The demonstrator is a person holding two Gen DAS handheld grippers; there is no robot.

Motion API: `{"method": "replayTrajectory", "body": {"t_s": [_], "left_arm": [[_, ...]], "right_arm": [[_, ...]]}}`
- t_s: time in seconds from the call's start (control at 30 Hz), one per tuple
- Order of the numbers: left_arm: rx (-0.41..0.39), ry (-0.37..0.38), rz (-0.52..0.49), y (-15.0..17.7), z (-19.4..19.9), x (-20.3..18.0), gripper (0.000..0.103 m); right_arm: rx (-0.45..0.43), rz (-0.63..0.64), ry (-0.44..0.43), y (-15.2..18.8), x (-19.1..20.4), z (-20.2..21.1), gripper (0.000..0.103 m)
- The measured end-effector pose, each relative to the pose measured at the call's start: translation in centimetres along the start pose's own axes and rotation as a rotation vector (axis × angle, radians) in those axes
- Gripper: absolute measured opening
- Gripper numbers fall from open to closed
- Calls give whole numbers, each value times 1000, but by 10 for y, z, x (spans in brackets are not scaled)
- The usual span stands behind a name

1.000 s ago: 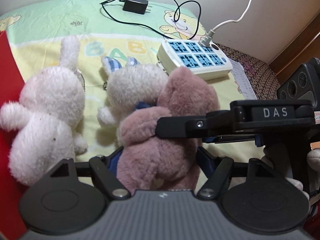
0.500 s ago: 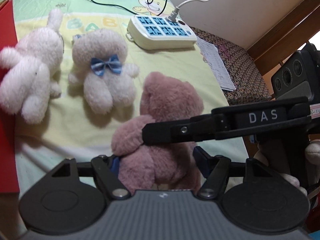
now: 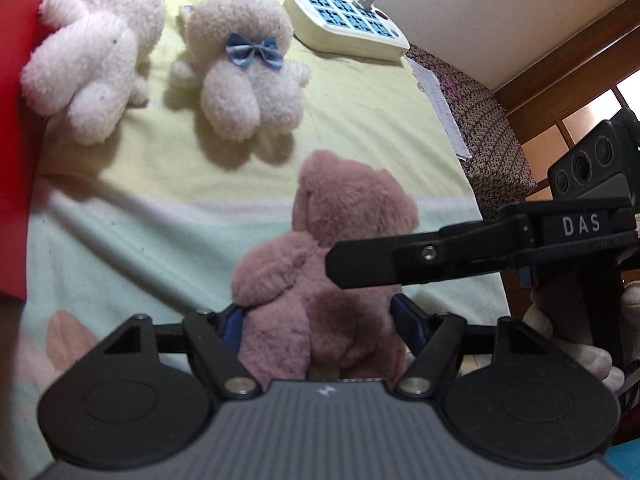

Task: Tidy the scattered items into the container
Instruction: 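Lift the pink-brown bear with the right gripper and turn toward the red box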

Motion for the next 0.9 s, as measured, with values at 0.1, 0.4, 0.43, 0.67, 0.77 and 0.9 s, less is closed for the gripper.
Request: {"method": "replayTrajectory", "body": {"t_s": [0.1, 0.4, 0.43, 0.67, 0.77, 0.9], "left_arm": [[-3, 2, 6, 3, 3, 0, 72], [12, -48, -6, 5, 0, 0, 73], [12, -52, -6, 4, 0, 1, 74], [23, -91, -44, 4, -2, -7, 74], [4, -74, -53, -2, 4, -16, 74], [-34, -71, -109, -18, 14, -38, 74]], "right_arm": [[-9, -11, -28, 4, -2, 4, 66], [-15, -23, 0, 6, -8, -12, 47], [-13, -29, -6, 6, -9, -13, 46], [-21, 5, 5, 6, -5, -8, 46], [-33, 8, -8, 4, -3, 2, 45], [-86, 31, -14, -5, 7, 26, 45]]}}
Point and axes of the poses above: each gripper's, at about its wrist camera, not at the fingertips, and z roughly against the way its jaws point, x to its left, y to its underside, the point moved 8 cm from there along -z, roughly the way its jaws point, and after that the axes turned 15 degrees about y, right-handed, at the moved point
